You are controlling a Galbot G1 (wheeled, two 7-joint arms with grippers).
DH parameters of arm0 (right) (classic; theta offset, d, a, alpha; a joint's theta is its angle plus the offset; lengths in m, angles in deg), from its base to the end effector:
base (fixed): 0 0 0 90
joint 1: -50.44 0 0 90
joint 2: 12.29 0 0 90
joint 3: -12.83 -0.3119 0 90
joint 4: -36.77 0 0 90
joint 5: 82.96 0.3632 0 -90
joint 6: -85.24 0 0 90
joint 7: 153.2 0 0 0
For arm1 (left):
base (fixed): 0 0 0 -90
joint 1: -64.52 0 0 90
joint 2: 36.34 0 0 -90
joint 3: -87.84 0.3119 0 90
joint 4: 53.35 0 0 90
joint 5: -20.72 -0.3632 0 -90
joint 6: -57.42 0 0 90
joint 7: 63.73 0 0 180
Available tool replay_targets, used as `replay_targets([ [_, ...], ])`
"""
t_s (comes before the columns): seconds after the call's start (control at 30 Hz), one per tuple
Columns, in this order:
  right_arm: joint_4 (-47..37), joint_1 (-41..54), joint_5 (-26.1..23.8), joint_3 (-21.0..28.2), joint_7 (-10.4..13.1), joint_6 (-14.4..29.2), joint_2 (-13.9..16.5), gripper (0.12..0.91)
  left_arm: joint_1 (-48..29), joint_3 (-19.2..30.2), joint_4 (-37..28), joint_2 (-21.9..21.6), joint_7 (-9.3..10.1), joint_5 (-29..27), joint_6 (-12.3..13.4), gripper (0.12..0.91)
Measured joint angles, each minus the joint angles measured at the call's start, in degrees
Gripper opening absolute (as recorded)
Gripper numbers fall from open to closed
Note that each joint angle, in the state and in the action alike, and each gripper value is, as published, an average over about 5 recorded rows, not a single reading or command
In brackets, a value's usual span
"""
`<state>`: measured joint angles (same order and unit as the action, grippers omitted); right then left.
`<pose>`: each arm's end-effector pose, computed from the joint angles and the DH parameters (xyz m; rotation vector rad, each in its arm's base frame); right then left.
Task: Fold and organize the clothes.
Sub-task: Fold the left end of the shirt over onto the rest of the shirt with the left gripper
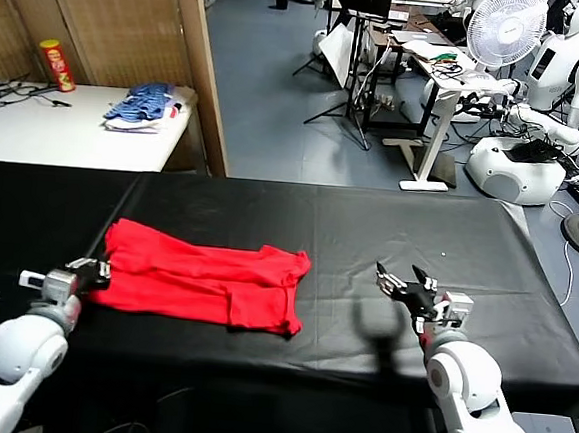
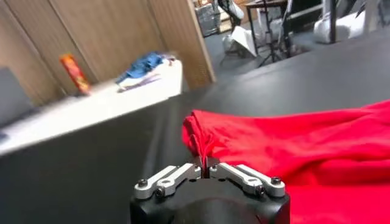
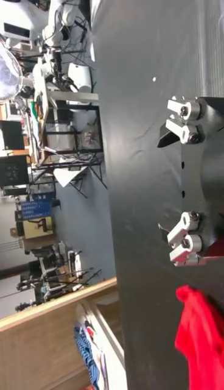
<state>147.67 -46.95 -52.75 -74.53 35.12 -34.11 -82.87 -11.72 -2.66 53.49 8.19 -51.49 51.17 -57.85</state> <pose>0.3133 -0.0459 -0.2193 0.1198 -2.7989 -0.1837 0.3037 0.1495 -0.2214 0.0837 -2.7000 -0.4478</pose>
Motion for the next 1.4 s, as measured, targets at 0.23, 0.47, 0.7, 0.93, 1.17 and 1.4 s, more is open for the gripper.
replay_targets([
  [0.23,0.3,-1.5,-1.5,-0.7,0.0,0.1,-0.4,0.798,-3.1,6.8,8.0,6.3,2.42,10.2,-3.0,0.154],
  [0.47,1.1,-2.8,-1.8,-2.0,0.0,0.1,-0.5,0.798,-7.5,15.6,9.6,16.3,4.16,13.1,-4.1,0.154],
  [0.7,1.0,-3.2,-2.0,-2.4,0.0,0.2,-0.9,0.798,-9.4,20.6,8.5,23.7,4.99,13.0,-4.2,0.154],
  [0.93,0.2,-2.6,-3.5,-1.2,-0.6,0.2,-1.8,0.798,-9.8,21.7,7.2,27.2,5.62,12.3,-4.1,0.154],
  [1.17,-0.2,-2.5,-4.9,0.0,-1.5,0.4,-2.2,0.798,-10.8,22.3,5.5,29.8,5.88,12.3,-4.3,0.173],
  [1.4,-0.2,-1.4,-5.1,1.8,-3.2,0.4,-1.0,0.798,-11.4,23.1,4.9,33.7,7.15,15.2,-5.3,0.519],
])
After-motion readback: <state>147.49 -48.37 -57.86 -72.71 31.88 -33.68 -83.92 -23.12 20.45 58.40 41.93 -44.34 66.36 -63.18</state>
